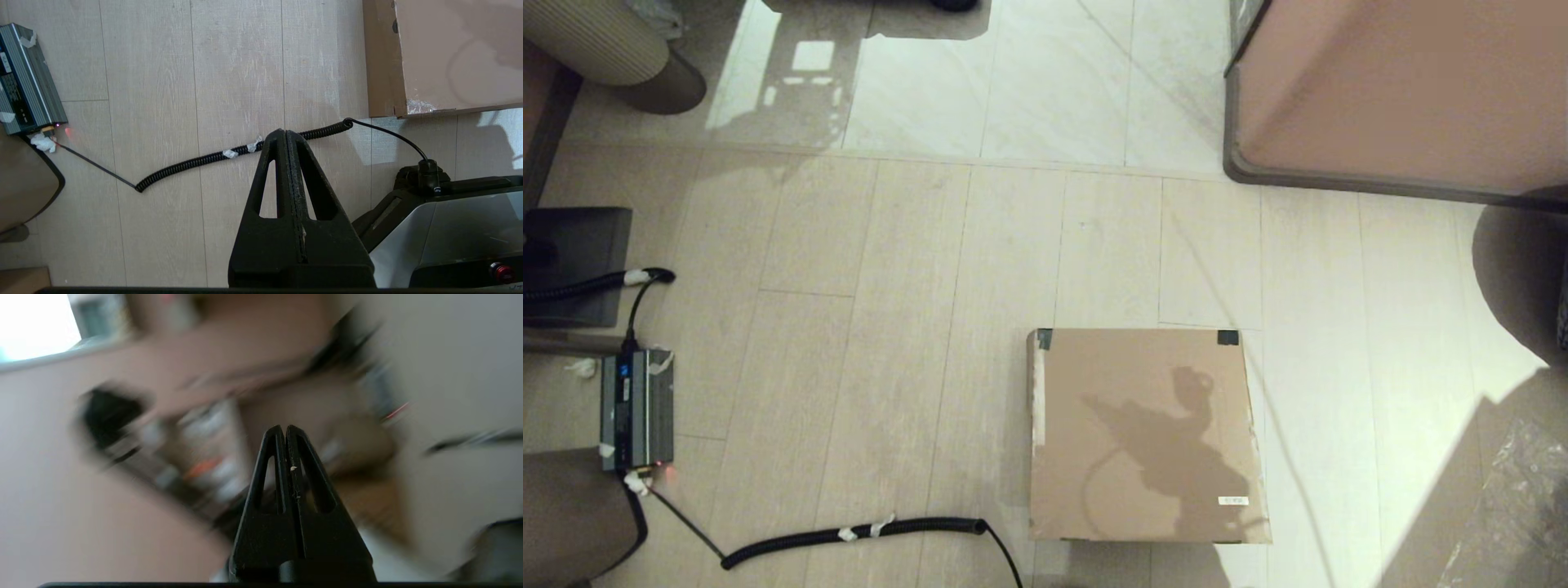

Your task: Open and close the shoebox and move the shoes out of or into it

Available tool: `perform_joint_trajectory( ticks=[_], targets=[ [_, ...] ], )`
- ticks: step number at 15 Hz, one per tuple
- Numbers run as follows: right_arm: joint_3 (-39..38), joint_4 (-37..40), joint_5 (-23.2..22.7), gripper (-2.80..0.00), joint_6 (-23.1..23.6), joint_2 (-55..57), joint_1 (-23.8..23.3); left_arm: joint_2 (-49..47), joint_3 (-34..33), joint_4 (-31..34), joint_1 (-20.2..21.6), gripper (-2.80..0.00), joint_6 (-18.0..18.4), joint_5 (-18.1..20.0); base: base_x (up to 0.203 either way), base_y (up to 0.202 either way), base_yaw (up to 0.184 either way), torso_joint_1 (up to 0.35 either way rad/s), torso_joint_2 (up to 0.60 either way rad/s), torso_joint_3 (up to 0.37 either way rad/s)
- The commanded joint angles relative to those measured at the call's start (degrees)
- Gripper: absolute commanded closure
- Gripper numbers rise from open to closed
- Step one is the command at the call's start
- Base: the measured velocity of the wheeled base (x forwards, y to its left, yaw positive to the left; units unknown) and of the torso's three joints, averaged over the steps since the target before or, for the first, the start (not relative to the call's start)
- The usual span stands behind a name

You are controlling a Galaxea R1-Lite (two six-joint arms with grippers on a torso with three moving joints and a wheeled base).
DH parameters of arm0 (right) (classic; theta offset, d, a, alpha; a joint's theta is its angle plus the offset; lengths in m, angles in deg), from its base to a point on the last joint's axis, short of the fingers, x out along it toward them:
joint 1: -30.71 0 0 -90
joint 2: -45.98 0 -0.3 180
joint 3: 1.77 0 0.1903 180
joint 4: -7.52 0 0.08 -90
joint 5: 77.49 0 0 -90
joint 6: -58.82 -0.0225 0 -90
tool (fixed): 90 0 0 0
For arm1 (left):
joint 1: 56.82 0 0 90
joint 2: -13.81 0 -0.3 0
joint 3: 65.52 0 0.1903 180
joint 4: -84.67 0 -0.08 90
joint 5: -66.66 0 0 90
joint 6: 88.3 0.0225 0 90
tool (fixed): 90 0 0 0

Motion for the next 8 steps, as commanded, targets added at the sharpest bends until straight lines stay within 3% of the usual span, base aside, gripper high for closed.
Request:
perform_joint_trajectory(
  ticks=[1, 3, 7, 8],
  targets=[
    [0.0, 15.3, 12.3, 0.0, 23.0, 0.1, 0.7, 0.0, 0.0, 0.3, 0.0, 0.0, 0.0, 0.0, 0.0, 0.0, 0.0, 0.0, 0.0, 0.0],
    [0.1, 21.4, 17.6, 0.0, 36.4, 0.1, 1.0, 0.0, 0.0, 0.3, 0.0, 0.0, 0.0, 0.1, 0.0, 0.0, 0.0, 0.0, 0.0, 0.0],
    [0.0, 42.3, 31.5, 0.0, 73.8, 0.1, 1.2, 0.0, 0.0, 0.3, 0.0, 0.0, -1.3, -0.1, 0.0, 0.0, 0.0, 0.0, 0.0, 0.0],
    [0.0, 48.7, 34.0, 0.0, 79.9, 0.1, 1.3, 0.0, 0.0, 0.3, 0.0, 0.0, -1.2, 0.0, 0.0, 0.0, 0.0, 0.0, 0.0, 0.0]
  ],
)
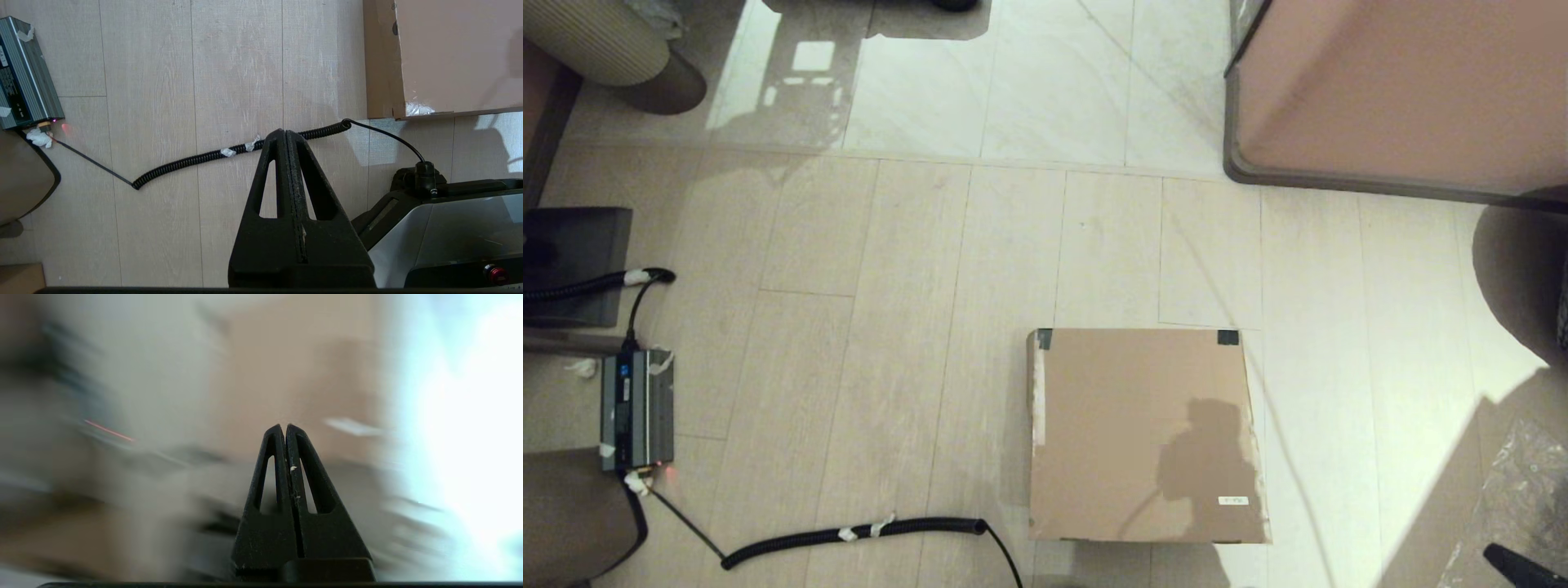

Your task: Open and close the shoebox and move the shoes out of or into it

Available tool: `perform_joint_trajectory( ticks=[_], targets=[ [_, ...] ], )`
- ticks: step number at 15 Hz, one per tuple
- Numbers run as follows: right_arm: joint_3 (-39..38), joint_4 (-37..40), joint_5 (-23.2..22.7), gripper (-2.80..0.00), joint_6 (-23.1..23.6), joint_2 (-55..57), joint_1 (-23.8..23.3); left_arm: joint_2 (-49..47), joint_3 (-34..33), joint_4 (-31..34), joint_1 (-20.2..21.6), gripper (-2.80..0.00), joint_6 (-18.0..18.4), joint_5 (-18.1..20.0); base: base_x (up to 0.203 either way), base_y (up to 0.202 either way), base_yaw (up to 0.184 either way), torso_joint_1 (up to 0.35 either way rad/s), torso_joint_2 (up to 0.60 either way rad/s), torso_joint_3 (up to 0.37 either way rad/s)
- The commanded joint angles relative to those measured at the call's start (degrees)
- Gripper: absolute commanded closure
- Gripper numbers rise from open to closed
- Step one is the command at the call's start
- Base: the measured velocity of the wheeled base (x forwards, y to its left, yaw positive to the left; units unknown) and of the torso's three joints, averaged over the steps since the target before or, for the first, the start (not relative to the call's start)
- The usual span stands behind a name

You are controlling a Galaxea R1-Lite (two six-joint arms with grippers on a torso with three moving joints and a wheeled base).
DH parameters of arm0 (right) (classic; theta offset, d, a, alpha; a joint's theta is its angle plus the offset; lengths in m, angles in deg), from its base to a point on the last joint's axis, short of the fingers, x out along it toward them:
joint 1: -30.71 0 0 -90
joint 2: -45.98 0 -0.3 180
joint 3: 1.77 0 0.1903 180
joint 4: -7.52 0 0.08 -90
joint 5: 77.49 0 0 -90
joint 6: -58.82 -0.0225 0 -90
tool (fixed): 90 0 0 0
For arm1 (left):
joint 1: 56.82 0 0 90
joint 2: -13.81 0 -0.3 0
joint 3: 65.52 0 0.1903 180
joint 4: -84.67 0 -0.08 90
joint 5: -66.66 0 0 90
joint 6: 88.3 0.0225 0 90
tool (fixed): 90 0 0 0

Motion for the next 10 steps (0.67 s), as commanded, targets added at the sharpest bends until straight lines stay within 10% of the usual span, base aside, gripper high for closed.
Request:
perform_joint_trajectory(
  ticks=[1, 5, 10],
  targets=[
    [0.2, 16.0, 7.1, 0.0, 21.5, 0.1, 0.4, -0.3, 0.0, 0.2, 0.0, 0.0, 0.1, 0.1, 0.0, 0.0, 0.0, 0.0, 0.0, 0.0],
    [2.7, 32.7, 22.5, 0.0, 27.2, -0.2, 0.7, -0.2, 0.2, 0.4, 0.0, 0.0, 0.1, 0.1, 0.0, 0.0, 0.0, 0.0, 0.0, 0.0],
    [2.9, 33.7, 22.7, 0.0, 25.4, -14.3, 11.2, -0.2, 0.0, 0.1, 0.0, 0.0, 0.4, 0.1, 0.0, 0.0, 0.0, 0.0, 0.0, 0.0]
  ],
)
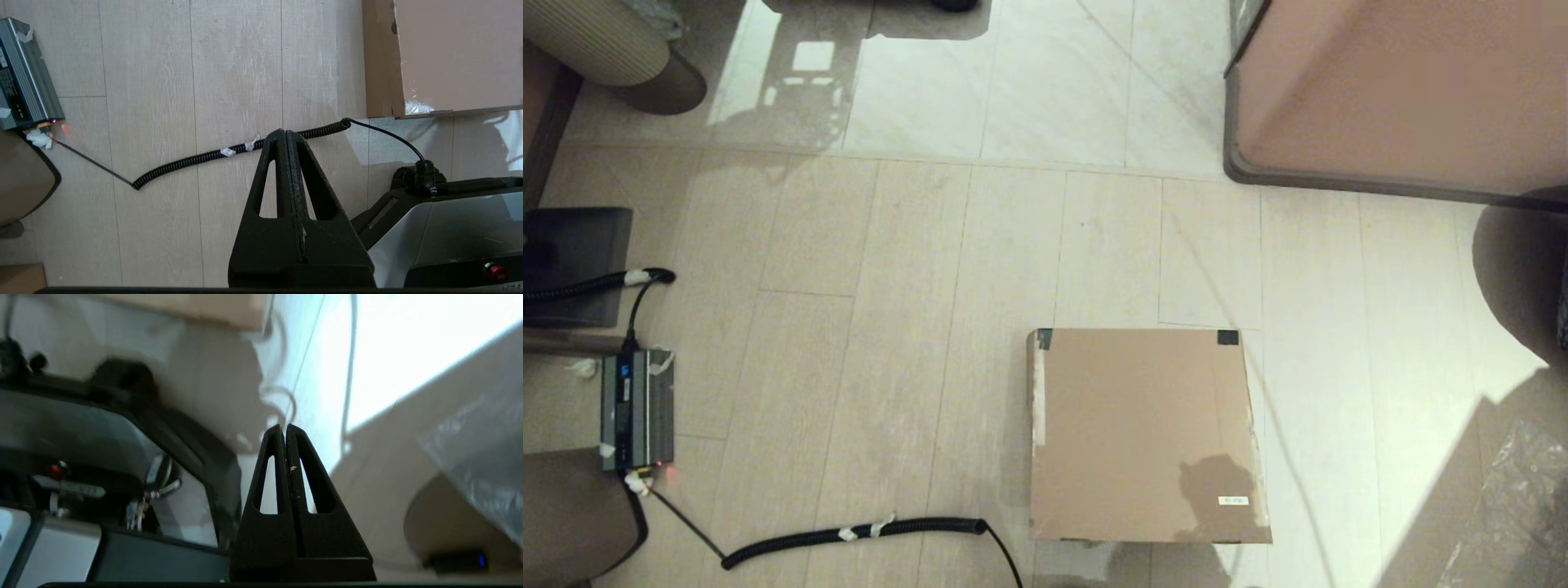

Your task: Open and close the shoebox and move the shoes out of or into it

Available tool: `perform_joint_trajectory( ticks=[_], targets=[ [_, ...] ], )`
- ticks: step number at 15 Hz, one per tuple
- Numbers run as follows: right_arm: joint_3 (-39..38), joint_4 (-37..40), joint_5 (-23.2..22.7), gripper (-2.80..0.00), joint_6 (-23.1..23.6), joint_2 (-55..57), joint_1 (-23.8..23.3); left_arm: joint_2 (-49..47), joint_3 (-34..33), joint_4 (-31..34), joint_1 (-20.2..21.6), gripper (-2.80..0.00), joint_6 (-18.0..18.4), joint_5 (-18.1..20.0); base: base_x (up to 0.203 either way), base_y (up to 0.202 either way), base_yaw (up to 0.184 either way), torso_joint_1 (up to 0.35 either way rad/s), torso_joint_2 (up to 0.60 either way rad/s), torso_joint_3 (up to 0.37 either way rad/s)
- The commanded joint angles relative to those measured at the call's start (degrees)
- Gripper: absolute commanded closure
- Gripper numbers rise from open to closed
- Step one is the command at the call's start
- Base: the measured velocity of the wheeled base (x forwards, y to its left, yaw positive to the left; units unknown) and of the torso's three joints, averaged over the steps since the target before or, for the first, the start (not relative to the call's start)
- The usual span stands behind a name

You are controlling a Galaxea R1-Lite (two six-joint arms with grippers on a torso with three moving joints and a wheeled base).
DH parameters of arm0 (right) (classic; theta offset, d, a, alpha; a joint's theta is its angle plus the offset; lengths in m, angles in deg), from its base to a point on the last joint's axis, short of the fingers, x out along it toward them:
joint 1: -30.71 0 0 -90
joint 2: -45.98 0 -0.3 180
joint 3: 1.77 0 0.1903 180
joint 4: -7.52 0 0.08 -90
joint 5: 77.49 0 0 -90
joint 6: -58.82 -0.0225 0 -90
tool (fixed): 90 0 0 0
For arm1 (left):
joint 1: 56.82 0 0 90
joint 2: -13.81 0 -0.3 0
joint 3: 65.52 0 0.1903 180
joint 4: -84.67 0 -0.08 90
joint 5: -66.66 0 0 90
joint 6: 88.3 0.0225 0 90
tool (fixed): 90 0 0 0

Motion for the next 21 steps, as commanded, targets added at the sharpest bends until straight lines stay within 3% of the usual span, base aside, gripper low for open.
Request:
perform_joint_trajectory(
  ticks=[1, 3, 7, 11, 13, 18, 21],
  targets=[
    [0.3, 0.5, 1.2, 0.0, -0.9, -8.5, 0.2, -0.2, 0.0, -0.1, 0.0, 0.0, -0.1, 0.0, 0.0, 0.0, 0.0, 0.0, 0.0, 0.0],
    [0.1, -0.1, 2.3, 0.0, -2.9, -9.8, -1.5, -0.2, 0.0, -0.1, 0.0, 0.0, 0.0, 0.0, 0.0, 0.0, 0.0, 0.0, 0.0, 0.0],
    [0.6, 1.5, 2.1, 0.0, -1.4, -5.2, -2.8, -0.2, -0.1, -0.1, 0.0, 0.0, 0.4, -0.1, 0.0, 0.0, 0.0, 0.0, 0.0, 0.0],
    [0.7, 1.7, 2.2, 0.0, -2.1, -7.5, -6.8, -0.2, 0.0, -0.1, 0.0, 0.0, -0.2, -0.6, 0.0, 0.0, 0.0, 0.0, 0.0, 0.0],
    [0.8, 1.7, 2.2, 0.0, -4.4, -8.4, -8.6, -0.2, 0.0, -0.1, 0.0, 0.0, -0.3, -1.0, 0.0, 0.0, 0.0, 0.0, 0.0, 0.0],
    [0.6, 1.3, 2.2, 0.0, -5.2, -25.1, -8.2, -0.2, 0.0, -0.1, 0.0, 0.0, -2.1, -1.1, 0.0, 0.0, 0.0, 0.0, 0.0, 0.0],
    [0.2, -0.2, 2.8, 0.0, -8.3, -25.6, -7.9, -0.2, 0.0, -0.1, 0.0, 0.0, -2.8, -1.2, 0.0, 0.0, 0.0, 0.0, 0.0, 0.0]
  ],
)
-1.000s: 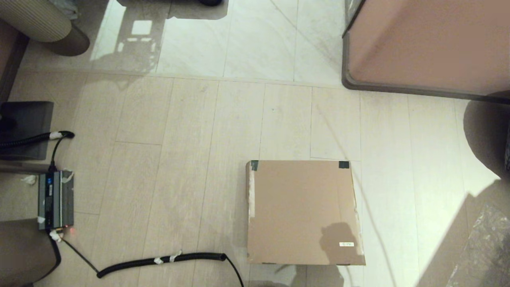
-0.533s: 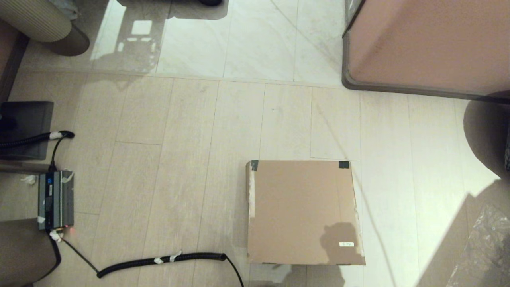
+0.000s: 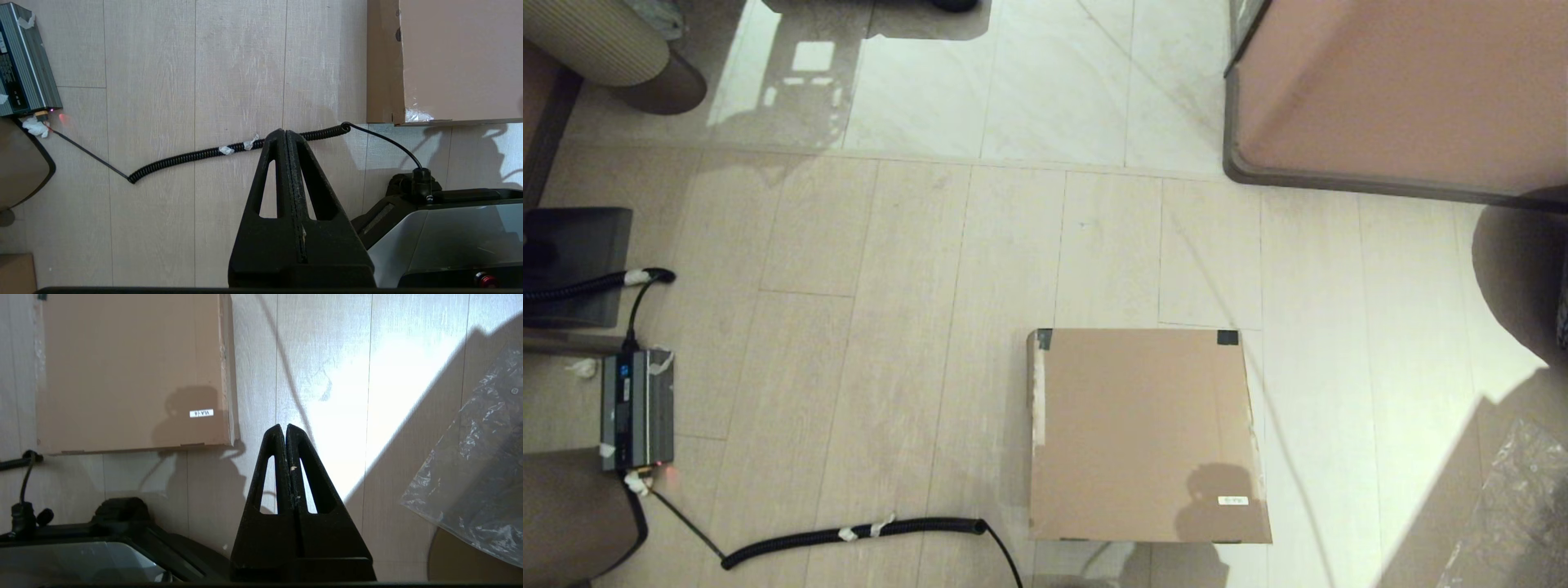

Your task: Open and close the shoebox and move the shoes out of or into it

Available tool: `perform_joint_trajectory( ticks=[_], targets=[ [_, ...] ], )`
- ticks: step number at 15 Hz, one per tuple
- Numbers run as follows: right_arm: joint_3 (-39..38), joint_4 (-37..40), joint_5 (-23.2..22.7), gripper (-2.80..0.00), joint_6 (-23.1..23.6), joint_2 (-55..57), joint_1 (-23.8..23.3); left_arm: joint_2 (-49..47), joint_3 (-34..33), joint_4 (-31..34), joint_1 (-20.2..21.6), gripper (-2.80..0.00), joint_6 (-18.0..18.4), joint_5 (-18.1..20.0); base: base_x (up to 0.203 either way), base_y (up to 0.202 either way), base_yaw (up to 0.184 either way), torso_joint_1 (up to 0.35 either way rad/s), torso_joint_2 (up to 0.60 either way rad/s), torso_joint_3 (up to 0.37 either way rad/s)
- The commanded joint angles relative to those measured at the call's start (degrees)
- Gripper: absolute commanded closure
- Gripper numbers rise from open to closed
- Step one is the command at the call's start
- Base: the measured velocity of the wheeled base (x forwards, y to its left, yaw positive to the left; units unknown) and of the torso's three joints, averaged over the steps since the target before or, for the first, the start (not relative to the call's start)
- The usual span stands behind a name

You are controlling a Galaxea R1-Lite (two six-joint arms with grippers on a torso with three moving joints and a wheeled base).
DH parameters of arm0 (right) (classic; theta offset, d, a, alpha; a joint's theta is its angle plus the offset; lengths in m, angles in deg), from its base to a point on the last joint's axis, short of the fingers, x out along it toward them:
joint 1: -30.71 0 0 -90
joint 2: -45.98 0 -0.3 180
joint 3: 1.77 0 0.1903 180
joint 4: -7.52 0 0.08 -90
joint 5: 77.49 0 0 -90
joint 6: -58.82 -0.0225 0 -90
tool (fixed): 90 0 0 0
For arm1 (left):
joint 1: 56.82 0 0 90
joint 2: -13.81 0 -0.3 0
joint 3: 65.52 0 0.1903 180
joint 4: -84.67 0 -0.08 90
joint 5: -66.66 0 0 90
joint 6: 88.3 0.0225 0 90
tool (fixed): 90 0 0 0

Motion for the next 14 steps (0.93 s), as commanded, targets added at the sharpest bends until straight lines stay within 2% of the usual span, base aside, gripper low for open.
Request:
perform_joint_trajectory(
  ticks=[1, 14],
  targets=[
    [-0.1, -0.1, 0.0, 0.0, -0.3, -2.4, 0.1, -0.1, 0.0, 0.1, 0.0, 0.0, -0.2, 0.0, 0.0, 0.0, 0.0, 0.0, 0.0, 0.0],
    [-0.1, -0.1, 0.0, 0.0, -0.2, -2.4, 0.1, -0.1, 0.0, 0.1, 0.0, 0.0, -0.3, 0.0, 0.0, 0.0, 0.0, 0.0, 0.0, 0.0]
  ],
)
